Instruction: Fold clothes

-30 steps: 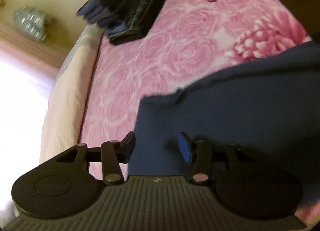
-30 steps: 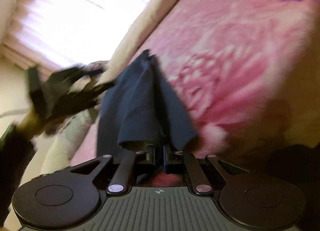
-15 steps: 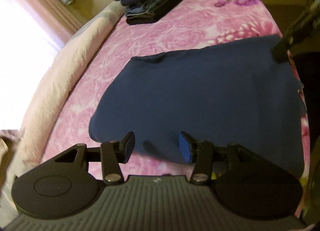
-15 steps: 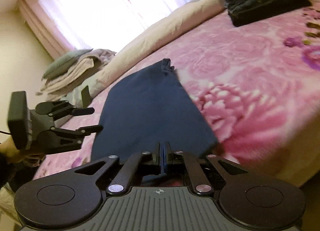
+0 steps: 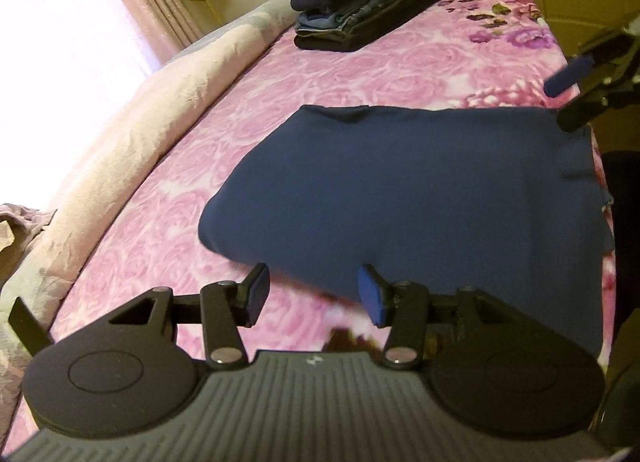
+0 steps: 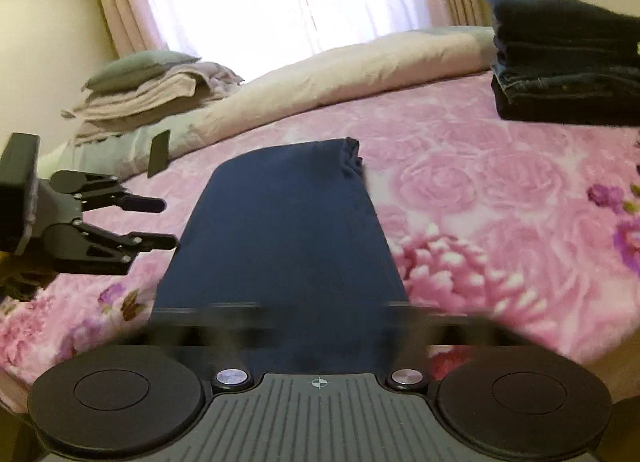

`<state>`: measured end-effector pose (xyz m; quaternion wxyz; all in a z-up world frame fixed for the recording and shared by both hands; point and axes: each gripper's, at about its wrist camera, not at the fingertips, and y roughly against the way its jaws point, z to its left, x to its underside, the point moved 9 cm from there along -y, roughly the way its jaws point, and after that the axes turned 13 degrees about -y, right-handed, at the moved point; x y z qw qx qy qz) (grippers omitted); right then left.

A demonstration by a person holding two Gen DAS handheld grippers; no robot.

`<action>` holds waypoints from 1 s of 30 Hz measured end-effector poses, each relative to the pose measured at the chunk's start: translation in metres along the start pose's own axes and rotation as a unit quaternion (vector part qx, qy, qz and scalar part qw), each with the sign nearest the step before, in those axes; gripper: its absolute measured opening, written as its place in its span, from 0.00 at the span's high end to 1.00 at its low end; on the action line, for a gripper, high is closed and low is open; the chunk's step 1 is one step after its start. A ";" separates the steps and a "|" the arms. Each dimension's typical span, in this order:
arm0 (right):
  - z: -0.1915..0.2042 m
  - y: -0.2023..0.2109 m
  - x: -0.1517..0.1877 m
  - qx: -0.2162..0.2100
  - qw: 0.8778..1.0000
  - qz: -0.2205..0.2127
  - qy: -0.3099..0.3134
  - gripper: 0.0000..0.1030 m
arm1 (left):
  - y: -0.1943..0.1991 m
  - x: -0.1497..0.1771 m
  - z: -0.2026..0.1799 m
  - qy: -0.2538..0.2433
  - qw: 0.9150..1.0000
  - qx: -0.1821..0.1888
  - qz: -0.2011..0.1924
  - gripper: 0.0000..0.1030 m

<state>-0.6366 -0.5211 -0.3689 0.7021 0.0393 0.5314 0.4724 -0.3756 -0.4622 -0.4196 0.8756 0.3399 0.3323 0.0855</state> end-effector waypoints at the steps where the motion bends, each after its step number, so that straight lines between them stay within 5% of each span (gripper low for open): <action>1: 0.006 -0.006 -0.003 -0.003 1.000 0.003 0.016 0.29 | 0.000 0.001 0.002 0.002 1.000 -0.002 -0.001 0.56; 8: 0.051 -0.049 -0.025 -0.033 0.991 0.024 0.131 0.29 | -0.015 0.008 0.027 0.039 0.999 -0.016 -0.004 0.56; 13: 0.084 -0.133 -0.060 -0.050 0.973 0.068 0.215 0.30 | -0.027 0.005 0.035 0.107 0.994 0.011 -0.029 0.57; 17: 0.102 -0.207 -0.092 -0.059 0.965 0.106 0.232 0.42 | -0.037 0.012 0.028 0.154 0.986 0.037 -0.046 0.58; 22: 0.100 -0.286 -0.089 -0.041 0.955 0.163 0.243 0.42 | -0.045 0.019 0.032 0.192 0.979 0.040 -0.055 0.57; 25: 0.099 -0.292 -0.096 -0.042 0.957 0.162 0.236 0.42 | -0.044 0.017 0.035 0.197 0.978 0.044 -0.051 0.55; 30: 0.089 -0.244 -0.105 -0.035 0.968 0.128 0.213 0.42 | -0.030 0.014 0.032 0.187 0.982 0.015 -0.034 0.55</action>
